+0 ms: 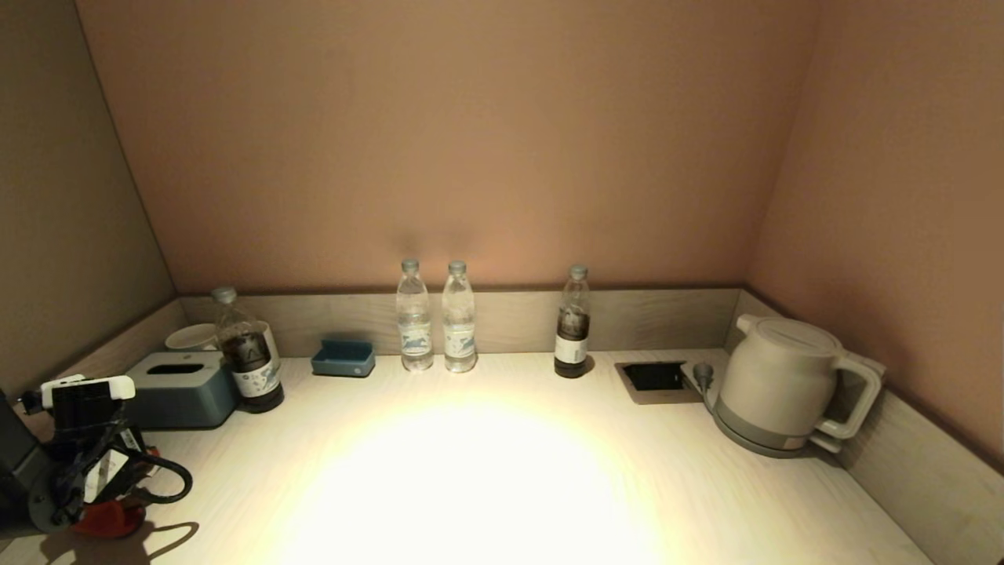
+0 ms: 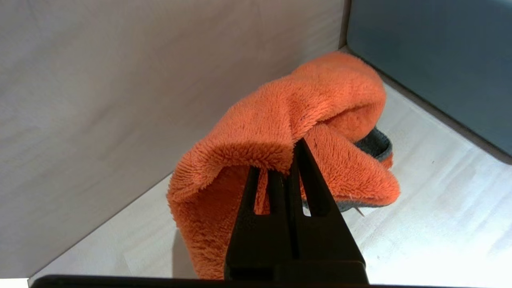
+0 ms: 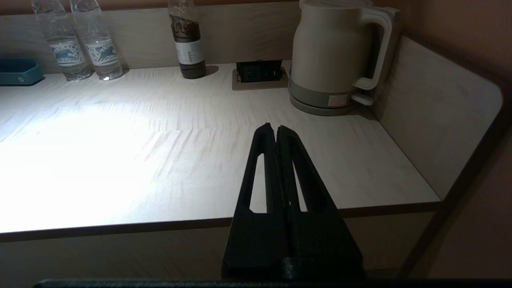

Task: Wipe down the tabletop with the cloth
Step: Place the tablecloth

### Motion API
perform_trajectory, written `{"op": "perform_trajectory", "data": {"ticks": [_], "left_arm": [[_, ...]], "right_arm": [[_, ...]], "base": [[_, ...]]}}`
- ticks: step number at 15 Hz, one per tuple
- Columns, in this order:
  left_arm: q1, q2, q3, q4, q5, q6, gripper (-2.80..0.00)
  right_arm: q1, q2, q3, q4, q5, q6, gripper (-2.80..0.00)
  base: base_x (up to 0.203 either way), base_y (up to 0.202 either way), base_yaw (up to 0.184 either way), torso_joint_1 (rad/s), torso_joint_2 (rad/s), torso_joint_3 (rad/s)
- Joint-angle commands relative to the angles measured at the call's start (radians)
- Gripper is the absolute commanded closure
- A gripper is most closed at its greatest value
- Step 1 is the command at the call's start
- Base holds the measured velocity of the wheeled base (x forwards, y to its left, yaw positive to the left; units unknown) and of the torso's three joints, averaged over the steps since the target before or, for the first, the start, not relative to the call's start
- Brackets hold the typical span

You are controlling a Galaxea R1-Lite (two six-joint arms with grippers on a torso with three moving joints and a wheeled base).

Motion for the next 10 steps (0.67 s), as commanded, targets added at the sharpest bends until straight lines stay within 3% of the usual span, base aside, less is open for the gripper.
{"op": "perform_trajectory", "data": {"ticks": [1, 2, 8, 10], "left_arm": [[0.001, 0.018, 0.0, -0.005, 0.004, -0.002, 0.0], [0.001, 0.024, 0.002, -0.012, 0.004, -0.002, -2.8], [0.0, 0.118, 0.08, -0.279, 0.009, 0.094, -2.8], [-0.001, 0.101, 0.09, -0.28, 0.008, 0.105, -2.8]], "right_arm": [[0.0, 0.001, 0.0, 0.0, -0.001, 0.0, 0.0], [0.0, 0.001, 0.0, 0.0, -0.001, 0.0, 0.0], [0.0, 0.001, 0.0, 0.0, -0.001, 0.0, 0.0], [0.0, 0.001, 0.0, 0.0, -0.001, 0.0, 0.0]], "base": [[0.0, 0.0, 0.0, 0.0, 0.0, 0.0], [0.0, 0.0, 0.0, 0.0, 0.0, 0.0], [0.0, 0.0, 0.0, 0.0, 0.0, 0.0], [0.0, 0.0, 0.0, 0.0, 0.0, 0.0]]}}
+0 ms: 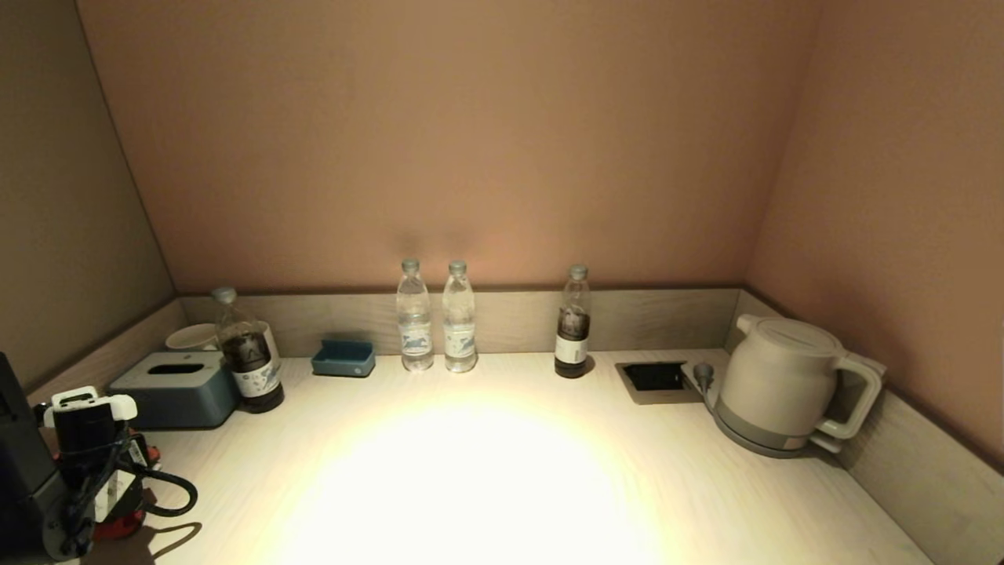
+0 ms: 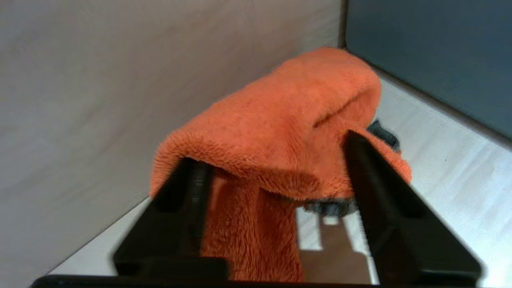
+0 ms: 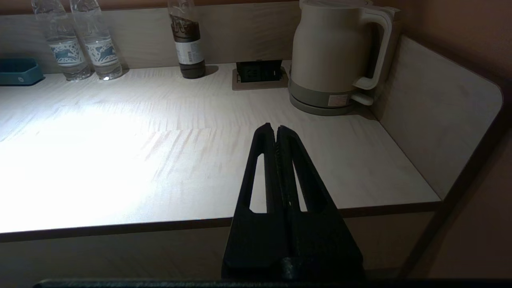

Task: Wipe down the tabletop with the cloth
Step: Place the tablecloth

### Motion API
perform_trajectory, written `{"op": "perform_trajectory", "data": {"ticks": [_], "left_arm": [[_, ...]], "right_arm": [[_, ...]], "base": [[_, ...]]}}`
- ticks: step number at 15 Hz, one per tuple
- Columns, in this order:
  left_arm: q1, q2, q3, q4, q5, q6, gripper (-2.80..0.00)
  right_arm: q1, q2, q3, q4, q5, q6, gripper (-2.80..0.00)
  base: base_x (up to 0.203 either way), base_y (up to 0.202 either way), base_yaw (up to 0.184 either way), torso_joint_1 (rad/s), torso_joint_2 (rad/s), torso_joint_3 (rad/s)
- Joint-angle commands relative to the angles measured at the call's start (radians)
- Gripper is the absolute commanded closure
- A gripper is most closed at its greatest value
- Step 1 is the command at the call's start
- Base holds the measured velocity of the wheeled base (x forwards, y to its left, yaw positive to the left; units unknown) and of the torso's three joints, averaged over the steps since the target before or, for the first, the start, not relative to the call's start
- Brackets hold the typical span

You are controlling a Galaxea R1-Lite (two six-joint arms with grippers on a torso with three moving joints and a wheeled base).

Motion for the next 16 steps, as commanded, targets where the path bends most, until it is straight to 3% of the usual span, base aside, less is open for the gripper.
{"op": "perform_trajectory", "data": {"ticks": [1, 6, 10, 13, 16], "left_arm": [[-0.001, -0.033, 0.015, -0.001, 0.002, 0.002, -2.8], [-0.048, -0.166, 0.066, 0.063, -0.002, -0.002, -2.8], [-0.068, -0.205, 0.042, 0.192, -0.003, -0.042, -2.8], [-0.067, -0.229, -0.02, 0.348, -0.013, -0.12, -2.8], [-0.087, -0.368, -0.108, 0.67, -0.062, -0.235, -2.8]], "right_arm": [[0.0, 0.001, 0.0, -0.001, 0.0, 0.0, 0.0], [0.0, 0.001, 0.0, -0.001, 0.001, 0.0, 0.0], [0.0, 0.001, 0.0, -0.001, 0.001, 0.0, 0.0], [0.0, 0.001, 0.0, -0.001, 0.001, 0.0, 0.0], [0.0, 0.001, 0.0, -0.001, 0.0, 0.0, 0.0]], "base": [[0.0, 0.0, 0.0, 0.0, 0.0, 0.0], [0.0, 0.0, 0.0, 0.0, 0.0, 0.0], [0.0, 0.0, 0.0, 0.0, 0.0, 0.0], [0.0, 0.0, 0.0, 0.0, 0.0, 0.0], [0.0, 0.0, 0.0, 0.0, 0.0, 0.0]]}}
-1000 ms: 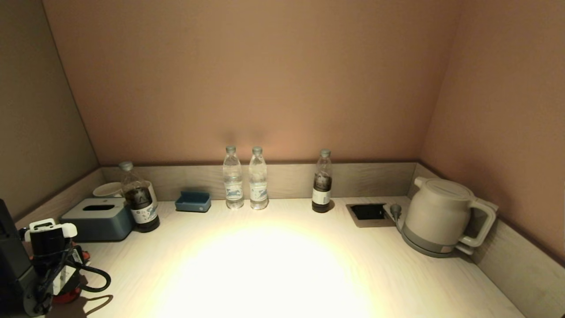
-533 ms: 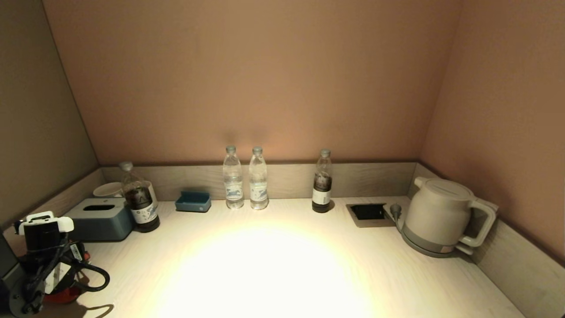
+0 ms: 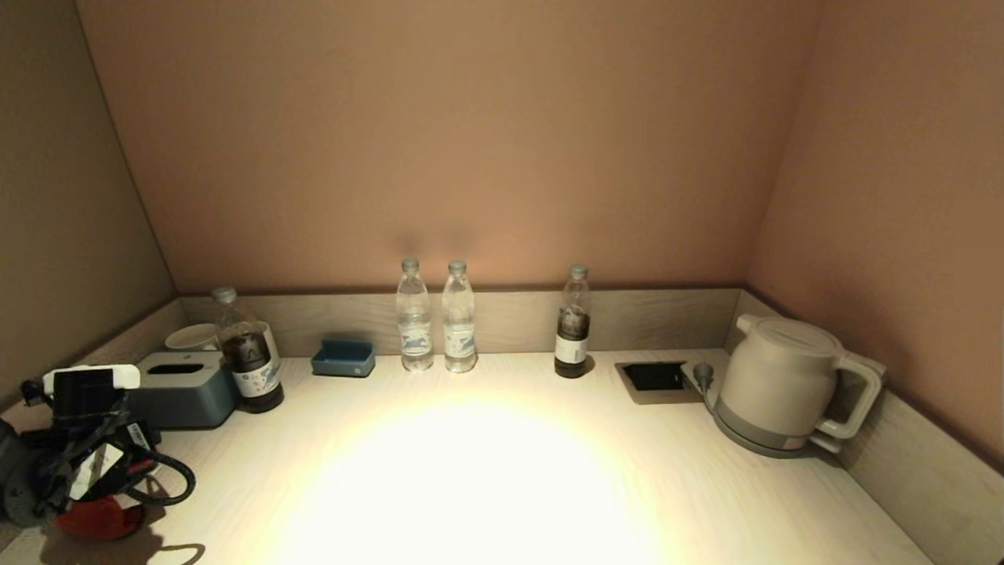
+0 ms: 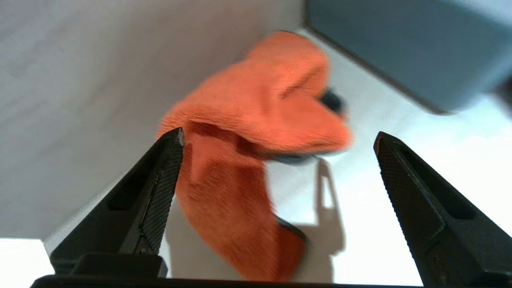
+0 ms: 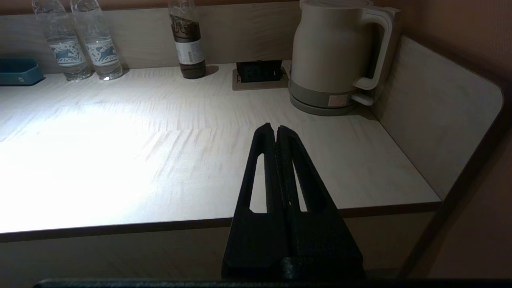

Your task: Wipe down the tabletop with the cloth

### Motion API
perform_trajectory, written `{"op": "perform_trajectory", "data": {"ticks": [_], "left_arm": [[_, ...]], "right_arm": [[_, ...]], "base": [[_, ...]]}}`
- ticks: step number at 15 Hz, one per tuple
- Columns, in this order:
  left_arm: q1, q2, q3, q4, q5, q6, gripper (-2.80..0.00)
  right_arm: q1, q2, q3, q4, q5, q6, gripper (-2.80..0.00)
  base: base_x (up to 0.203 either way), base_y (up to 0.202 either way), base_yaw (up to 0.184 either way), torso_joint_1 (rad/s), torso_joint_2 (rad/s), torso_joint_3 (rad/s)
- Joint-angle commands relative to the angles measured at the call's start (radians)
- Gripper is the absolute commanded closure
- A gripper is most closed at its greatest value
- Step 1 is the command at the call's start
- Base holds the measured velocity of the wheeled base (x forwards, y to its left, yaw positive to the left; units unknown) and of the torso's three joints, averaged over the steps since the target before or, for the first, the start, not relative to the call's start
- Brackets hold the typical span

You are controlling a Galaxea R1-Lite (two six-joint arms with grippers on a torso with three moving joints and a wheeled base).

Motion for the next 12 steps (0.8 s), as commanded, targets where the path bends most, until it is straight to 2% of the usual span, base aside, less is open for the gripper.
{"op": "perform_trajectory", "data": {"ticks": [1, 2, 3, 4, 6, 7, 10, 12], "left_arm": [[-0.021, -0.143, -0.084, 0.275, -0.047, -0.087, -2.8], [-0.03, -0.206, -0.138, 0.441, -0.095, -0.144, -2.8], [-0.036, -0.268, -0.208, 0.624, -0.171, -0.203, -2.8], [-0.042, -0.318, -0.27, 0.749, -0.256, -0.265, -2.8], [-0.046, -0.422, -0.39, 0.978, -0.503, -0.337, -2.8], [-0.048, -0.453, -0.413, 1.022, -0.564, -0.354, -2.8], [-0.052, -0.464, -0.421, 1.049, -0.607, -0.34, -2.8], [-0.051, -0.485, -0.435, 1.089, -0.71, -0.329, -2.8]], "right_arm": [[0.0, 0.001, 0.0, 0.0, 0.0, 0.0, 0.0], [0.0, 0.001, 0.0, 0.0, 0.001, 0.0, 0.0], [0.0, 0.001, 0.0, 0.0, 0.0, 0.0, 0.0], [0.0, 0.001, 0.0, 0.0, 0.0, 0.0, 0.0], [0.0, 0.001, 0.0, 0.0, 0.0, 0.0, 0.0], [0.0, 0.001, 0.0, 0.0, 0.0, 0.0, 0.0], [0.0, 0.001, 0.0, 0.0, 0.0, 0.0, 0.0], [0.0, 0.001, 0.0, 0.0, 0.0, 0.0, 0.0]], "base": [[0.0, 0.0, 0.0, 0.0, 0.0, 0.0], [0.0, 0.0, 0.0, 0.0, 0.0, 0.0], [0.0, 0.0, 0.0, 0.0, 0.0, 0.0], [0.0, 0.0, 0.0, 0.0, 0.0, 0.0], [0.0, 0.0, 0.0, 0.0, 0.0, 0.0], [0.0, 0.0, 0.0, 0.0, 0.0, 0.0], [0.0, 0.0, 0.0, 0.0, 0.0, 0.0], [0.0, 0.0, 0.0, 0.0, 0.0, 0.0]]}}
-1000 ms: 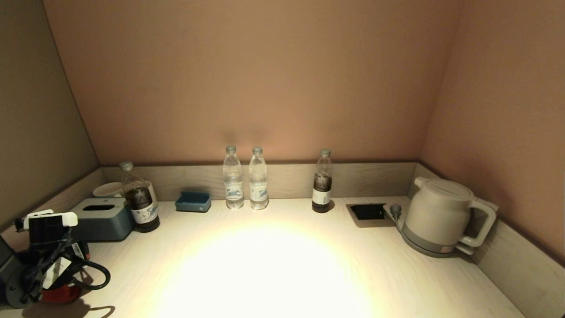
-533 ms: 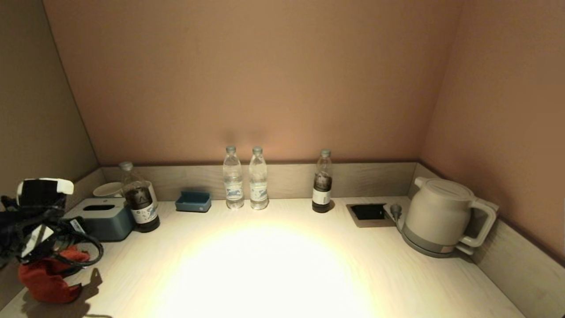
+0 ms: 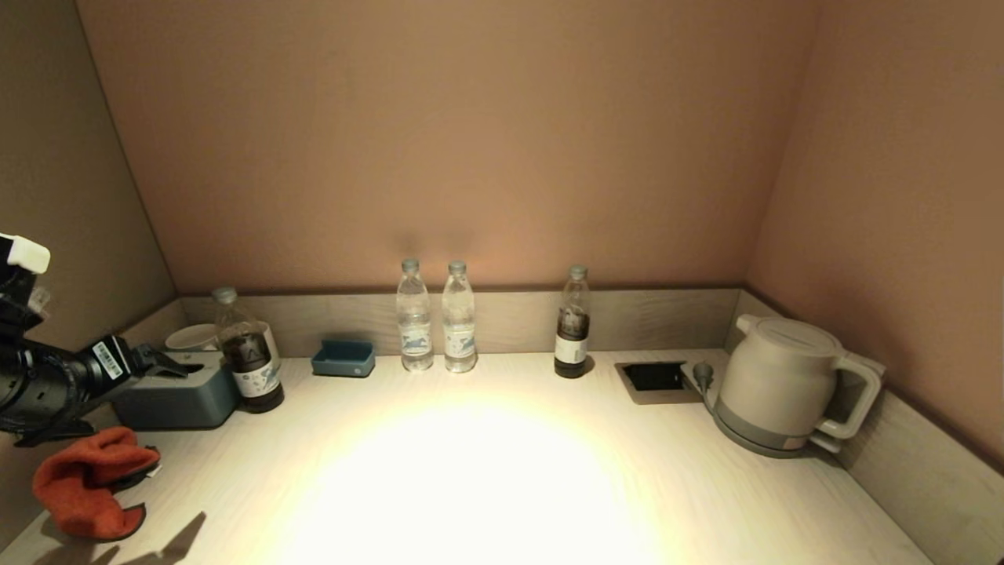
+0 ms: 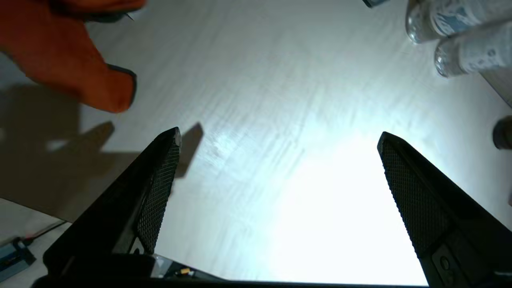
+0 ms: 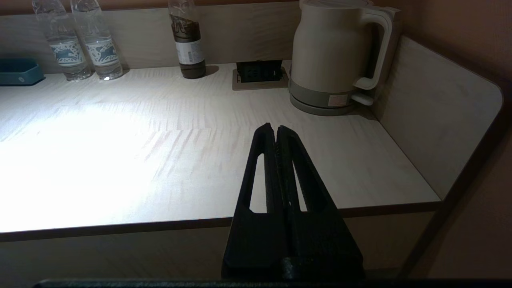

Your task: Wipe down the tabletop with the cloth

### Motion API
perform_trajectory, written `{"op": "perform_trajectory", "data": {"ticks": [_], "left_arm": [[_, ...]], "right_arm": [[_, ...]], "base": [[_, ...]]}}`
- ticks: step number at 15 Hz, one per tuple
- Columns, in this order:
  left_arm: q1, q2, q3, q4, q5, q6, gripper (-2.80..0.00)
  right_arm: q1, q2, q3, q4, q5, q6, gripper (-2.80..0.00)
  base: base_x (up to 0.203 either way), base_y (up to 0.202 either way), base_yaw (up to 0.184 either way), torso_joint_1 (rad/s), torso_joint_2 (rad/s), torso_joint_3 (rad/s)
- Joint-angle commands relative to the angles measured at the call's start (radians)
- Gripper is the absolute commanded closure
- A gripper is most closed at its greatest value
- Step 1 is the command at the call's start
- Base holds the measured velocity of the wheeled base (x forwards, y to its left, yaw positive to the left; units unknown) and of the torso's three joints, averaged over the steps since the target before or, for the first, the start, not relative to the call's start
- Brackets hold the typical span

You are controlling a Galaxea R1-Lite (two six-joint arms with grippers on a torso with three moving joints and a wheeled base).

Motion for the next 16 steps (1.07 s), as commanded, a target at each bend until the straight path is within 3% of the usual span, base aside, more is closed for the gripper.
{"op": "perform_trajectory", "data": {"ticks": [1, 2, 3, 5, 6, 8, 11, 14, 16], "left_arm": [[0.001, -0.04, -0.025, 0.045, -0.1, 0.001, -2.8], [0.001, -0.048, -0.034, 0.063, -0.152, 0.026, -2.8], [0.001, -0.051, -0.033, 0.066, -0.162, 0.039, -2.8], [0.002, -0.079, -0.016, 0.067, -0.238, 0.158, -2.8], [0.003, -0.089, -0.008, 0.065, -0.265, 0.186, -2.8], [0.005, -0.124, 0.015, 0.058, -0.325, 0.322, -2.8], [0.01, -0.158, 0.037, 0.054, -0.367, 0.422, -2.8], [0.012, -0.254, 0.136, 0.008, -0.372, 0.596, -2.8], [0.013, -0.314, 0.207, -0.082, -0.354, 0.633, -2.8]], "right_arm": [[0.0, 0.001, 0.0, 0.0, 0.0, 0.0, 0.0], [0.0, 0.001, 0.0, 0.0, 0.0, 0.0, 0.0], [0.0, 0.001, 0.0, 0.0, 0.0, 0.0, 0.0], [0.0, 0.001, 0.0, 0.0, 0.0, 0.0, 0.0], [0.0, 0.001, 0.0, 0.0, 0.0, 0.0, 0.0], [0.0, 0.001, 0.0, 0.0, 0.001, 0.0, 0.0], [0.0, 0.001, 0.0, 0.0, 0.0, 0.0, 0.0], [0.0, 0.001, 0.0, 0.0, 0.0, 0.0, 0.0], [0.0, 0.001, 0.0, 0.0, 0.0, 0.0, 0.0]], "base": [[0.0, 0.0, 0.0, 0.0, 0.0, 0.0], [0.0, 0.0, 0.0, 0.0, 0.0, 0.0], [0.0, 0.0, 0.0, 0.0, 0.0, 0.0], [0.0, 0.0, 0.0, 0.0, 0.0, 0.0], [0.0, 0.0, 0.0, 0.0, 0.0, 0.0], [0.0, 0.0, 0.0, 0.0, 0.0, 0.0], [0.0, 0.0, 0.0, 0.0, 0.0, 0.0], [0.0, 0.0, 0.0, 0.0, 0.0, 0.0], [0.0, 0.0, 0.0, 0.0, 0.0, 0.0]]}}
